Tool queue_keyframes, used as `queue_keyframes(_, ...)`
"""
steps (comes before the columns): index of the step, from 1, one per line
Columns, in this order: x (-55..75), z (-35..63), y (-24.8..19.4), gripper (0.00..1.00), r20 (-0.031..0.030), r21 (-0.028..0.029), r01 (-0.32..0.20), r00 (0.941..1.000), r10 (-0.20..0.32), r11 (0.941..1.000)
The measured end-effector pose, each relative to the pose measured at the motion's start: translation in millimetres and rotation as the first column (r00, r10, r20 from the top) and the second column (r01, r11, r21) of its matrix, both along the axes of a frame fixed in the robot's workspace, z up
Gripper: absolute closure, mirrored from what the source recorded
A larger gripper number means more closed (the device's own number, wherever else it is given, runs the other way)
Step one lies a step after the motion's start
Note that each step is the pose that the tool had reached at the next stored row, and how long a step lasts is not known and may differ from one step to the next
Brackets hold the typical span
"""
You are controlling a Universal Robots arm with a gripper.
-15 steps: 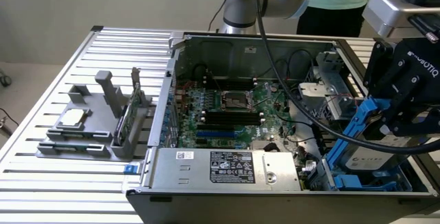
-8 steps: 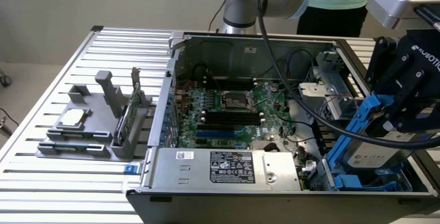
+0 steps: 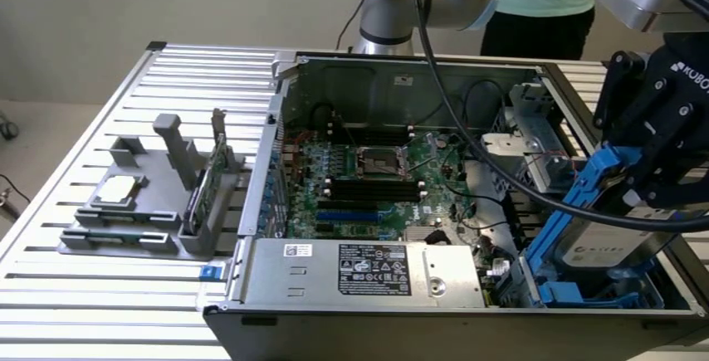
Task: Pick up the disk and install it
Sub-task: 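Insert the disk into the insertion slot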
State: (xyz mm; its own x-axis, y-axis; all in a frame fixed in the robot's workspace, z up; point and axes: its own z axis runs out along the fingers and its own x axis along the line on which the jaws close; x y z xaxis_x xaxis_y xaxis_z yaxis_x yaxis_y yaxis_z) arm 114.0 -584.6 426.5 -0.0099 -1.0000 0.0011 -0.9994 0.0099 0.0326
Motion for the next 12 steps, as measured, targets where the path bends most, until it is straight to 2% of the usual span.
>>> queue_keyframes(12, 1.5, -1.1, 0.0, 0.67, -0.0011, -0.0012, -0.007, 1.0000, 0.007, 1.0000)
